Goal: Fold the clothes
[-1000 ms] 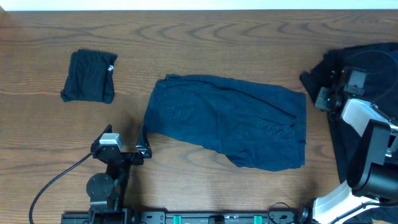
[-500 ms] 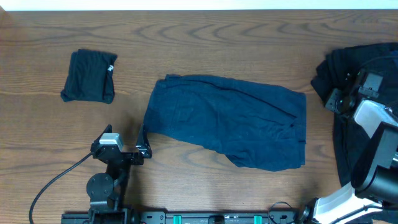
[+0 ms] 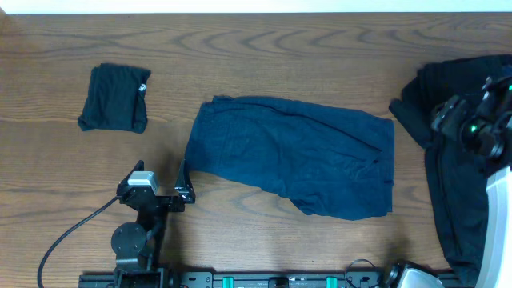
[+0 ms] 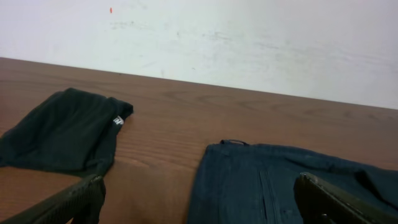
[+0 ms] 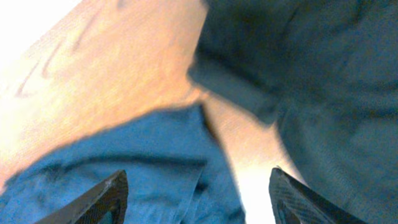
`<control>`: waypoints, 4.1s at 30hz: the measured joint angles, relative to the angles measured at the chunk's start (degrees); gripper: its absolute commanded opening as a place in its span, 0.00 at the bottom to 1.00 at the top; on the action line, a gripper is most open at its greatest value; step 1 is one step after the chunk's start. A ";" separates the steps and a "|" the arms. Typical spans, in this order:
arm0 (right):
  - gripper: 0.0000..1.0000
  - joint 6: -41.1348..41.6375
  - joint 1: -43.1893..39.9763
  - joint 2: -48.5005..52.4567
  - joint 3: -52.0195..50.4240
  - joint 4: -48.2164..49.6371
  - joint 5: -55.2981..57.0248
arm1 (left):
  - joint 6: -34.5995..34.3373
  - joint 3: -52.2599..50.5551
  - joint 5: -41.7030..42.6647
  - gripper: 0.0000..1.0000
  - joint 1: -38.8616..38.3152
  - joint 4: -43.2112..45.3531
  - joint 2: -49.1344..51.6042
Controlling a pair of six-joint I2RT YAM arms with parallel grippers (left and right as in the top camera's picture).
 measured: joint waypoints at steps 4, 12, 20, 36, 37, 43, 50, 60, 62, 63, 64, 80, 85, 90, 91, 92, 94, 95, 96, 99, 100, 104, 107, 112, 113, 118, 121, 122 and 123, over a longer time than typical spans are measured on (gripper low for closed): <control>0.69 0.85 5.11 -0.02 -1.64 -4.24 -2.01 | 0.00 0.00 0.00 0.98 0.00 0.00 0.00; 0.55 3.15 11.23 0.24 -13.66 -2.21 -3.63 | -0.02 0.00 0.00 0.98 0.00 0.00 0.00; 0.54 4.28 12.09 0.31 -23.74 5.33 -5.92 | -0.02 0.00 0.00 0.98 0.00 0.00 0.00; 0.42 5.35 22.05 0.61 -28.89 16.20 -4.94 | 0.00 0.00 0.00 0.98 0.00 0.00 0.00; 0.42 5.11 22.97 0.61 -28.89 16.17 -4.09 | 0.00 0.00 0.00 0.98 0.00 0.00 0.00; 0.43 5.60 26.40 0.63 -28.89 16.33 -1.18 | 0.00 0.00 0.00 0.98 0.00 0.00 0.00; 0.44 -3.28 29.18 0.70 -28.85 17.07 0.61 | -0.02 0.00 0.00 0.98 0.00 0.00 0.00; 0.80 -13.68 30.12 6.45 -27.32 18.51 8.92 | 0.00 0.00 0.00 0.98 0.00 0.00 0.00; 0.89 -15.23 30.12 7.72 -27.32 21.00 10.25 | 0.00 0.00 0.00 0.98 0.00 0.00 0.00; 0.89 -15.96 30.12 8.02 -27.32 22.18 10.47 | 0.00 0.00 0.00 0.98 0.00 0.00 0.00; 0.87 -17.03 30.12 8.07 -27.32 23.17 10.62 | 0.00 0.00 0.00 0.98 0.00 0.00 0.00; 0.73 -34.88 30.71 13.44 -26.75 27.61 9.68 | 0.00 0.00 0.00 0.98 0.00 0.00 0.00; 0.61 -36.15 30.71 17.75 -26.69 28.50 9.66 | 0.00 0.00 0.00 0.98 0.00 0.00 0.00; 0.53 -36.54 30.86 17.94 -26.53 28.81 9.55 | -0.02 0.00 0.00 0.98 0.00 0.00 0.00; 0.54 -36.54 30.86 17.94 -26.53 28.81 9.55 | 0.00 0.00 0.00 0.98 0.00 0.00 0.00; 0.54 -36.57 30.86 17.94 -26.53 28.81 9.57 | 0.00 0.00 0.00 0.98 0.00 0.00 0.00; 0.54 -36.57 30.86 17.94 -26.53 28.83 9.70 | 0.00 0.00 0.00 0.98 0.00 0.00 0.00; 0.53 -36.54 30.86 17.94 -26.51 28.87 9.73 | 0.00 0.00 0.00 0.98 0.00 0.00 0.00; 0.52 -36.57 30.86 17.94 -26.47 28.87 9.75 | 0.00 0.00 0.00 0.98 0.00 0.00 0.00; 0.43 -36.76 30.86 17.94 -26.03 28.96 9.77 | 0.00 0.00 0.00 0.98 0.00 0.00 0.00; 0.38 -36.70 30.86 17.92 -25.73 28.79 9.86 | 0.00 0.00 0.00 0.98 0.00 0.00 0.00; 0.15 -36.13 30.86 17.29 -23.78 28.11 10.14 | 0.00 0.00 0.00 0.98 0.00 0.00 0.00; 0.06 -36.04 30.86 16.02 -22.64 28.35 10.40 | 0.00 0.00 0.00 0.98 0.00 0.00 0.00; 0.01 -35.93 30.86 14.91 -22.10 27.91 10.38 | 0.00 0.00 0.00 0.98 0.00 0.00 0.00; 0.01 -35.93 30.86 14.91 -22.10 27.54 10.40 | -0.02 0.00 0.00 0.98 0.00 0.00 0.00; 0.01 -35.93 30.86 14.91 -22.10 27.28 11.54 | -0.02 0.00 0.00 0.98 0.00 0.00 0.00; 0.01 -35.93 30.86 14.91 -22.10 27.26 12.48 | 0.00 0.00 0.00 0.98 0.00 0.00 0.00; 0.01 -35.93 30.86 14.91 -22.10 27.26 12.74 | -0.02 0.00 0.00 0.98 0.00 0.00 0.00; 0.01 -35.93 30.86 14.91 -22.10 27.26 12.96 | 0.00 0.00 0.00 0.98 0.00 0.00 0.00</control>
